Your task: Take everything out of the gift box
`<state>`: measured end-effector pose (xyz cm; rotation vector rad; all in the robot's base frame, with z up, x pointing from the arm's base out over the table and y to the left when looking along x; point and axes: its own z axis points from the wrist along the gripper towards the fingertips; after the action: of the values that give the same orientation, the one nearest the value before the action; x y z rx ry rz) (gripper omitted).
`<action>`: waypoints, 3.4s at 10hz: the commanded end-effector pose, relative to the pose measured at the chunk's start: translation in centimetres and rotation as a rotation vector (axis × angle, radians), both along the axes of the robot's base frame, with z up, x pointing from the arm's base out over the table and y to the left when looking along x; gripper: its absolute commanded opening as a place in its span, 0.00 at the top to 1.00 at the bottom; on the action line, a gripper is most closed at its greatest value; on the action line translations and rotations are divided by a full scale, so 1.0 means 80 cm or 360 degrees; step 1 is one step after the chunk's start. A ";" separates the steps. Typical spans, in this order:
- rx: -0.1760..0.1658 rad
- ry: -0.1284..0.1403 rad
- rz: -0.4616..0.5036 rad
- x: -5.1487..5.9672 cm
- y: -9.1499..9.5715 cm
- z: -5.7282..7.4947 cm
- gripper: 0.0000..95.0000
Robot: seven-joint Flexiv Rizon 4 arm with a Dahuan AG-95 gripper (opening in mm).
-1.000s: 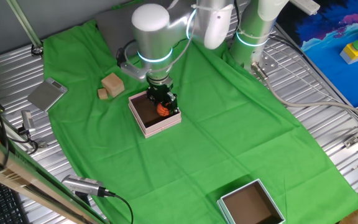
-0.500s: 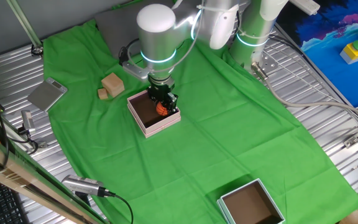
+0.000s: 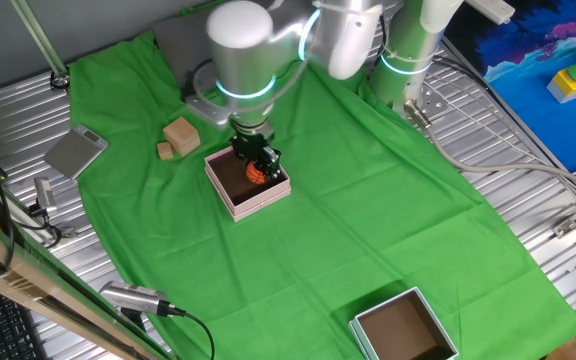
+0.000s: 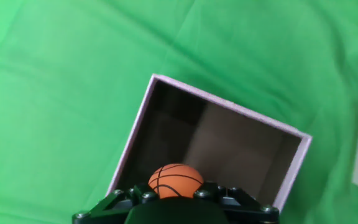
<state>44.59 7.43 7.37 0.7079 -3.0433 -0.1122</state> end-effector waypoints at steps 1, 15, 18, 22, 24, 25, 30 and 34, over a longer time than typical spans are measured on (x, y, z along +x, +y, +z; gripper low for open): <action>0.0006 0.0015 0.0010 0.009 -0.004 0.015 1.00; 0.0011 0.0076 0.0459 0.130 -0.117 0.046 1.00; 0.0002 0.0076 0.0522 0.132 -0.129 0.042 1.00; 0.0021 0.0173 0.0497 0.132 -0.129 0.043 1.00; 0.0051 0.0205 0.0446 0.132 -0.129 0.043 1.00; 0.0049 0.0204 0.0425 0.132 -0.129 0.043 1.00; -0.0065 0.0212 0.0174 0.129 -0.137 0.045 1.00; -0.0014 0.0184 0.0344 0.147 -0.232 0.042 1.00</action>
<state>55.98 -9.93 10.84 0.8460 -2.8595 -0.0723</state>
